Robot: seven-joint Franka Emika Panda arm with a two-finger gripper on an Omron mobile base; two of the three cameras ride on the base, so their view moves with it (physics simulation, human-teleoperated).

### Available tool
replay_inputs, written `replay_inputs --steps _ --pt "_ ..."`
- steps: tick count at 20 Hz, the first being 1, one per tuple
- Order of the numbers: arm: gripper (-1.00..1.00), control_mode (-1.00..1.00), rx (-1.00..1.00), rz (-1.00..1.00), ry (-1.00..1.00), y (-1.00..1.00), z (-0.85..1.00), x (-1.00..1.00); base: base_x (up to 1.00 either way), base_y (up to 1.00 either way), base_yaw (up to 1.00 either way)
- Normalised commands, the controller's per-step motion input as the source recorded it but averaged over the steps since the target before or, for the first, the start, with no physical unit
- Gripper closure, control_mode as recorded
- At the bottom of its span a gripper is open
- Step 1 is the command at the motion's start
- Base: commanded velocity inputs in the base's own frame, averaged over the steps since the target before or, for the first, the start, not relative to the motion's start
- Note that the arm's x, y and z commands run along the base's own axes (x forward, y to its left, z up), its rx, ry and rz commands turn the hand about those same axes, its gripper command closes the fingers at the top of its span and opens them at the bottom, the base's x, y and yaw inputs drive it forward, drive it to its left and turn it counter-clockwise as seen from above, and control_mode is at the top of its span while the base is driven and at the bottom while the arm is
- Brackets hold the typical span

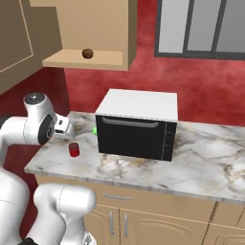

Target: Pick the canned food and jam from the counter and place them in the cabinets closest to them.

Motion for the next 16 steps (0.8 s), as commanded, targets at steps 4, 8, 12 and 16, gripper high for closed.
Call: replay_inputs --steps 4,8,12,16 --pt "-1.00 -1.00 -0.04 -0.01 0.02 0.03 -0.21 0.35 0.00 0.00 0.00" --pt "-1.00 -1.00 -0.05 -0.01 0.01 0.00 -0.22 0.30 0.00 0.00 0.00" --pt "-1.00 -1.00 -0.02 -0.01 0.02 0.01 -0.23 0.32 0.00 0.00 0.00" --pt "-1.00 -1.00 -0.01 -0.01 0.02 0.03 -0.24 0.31 0.00 0.00 0.00"
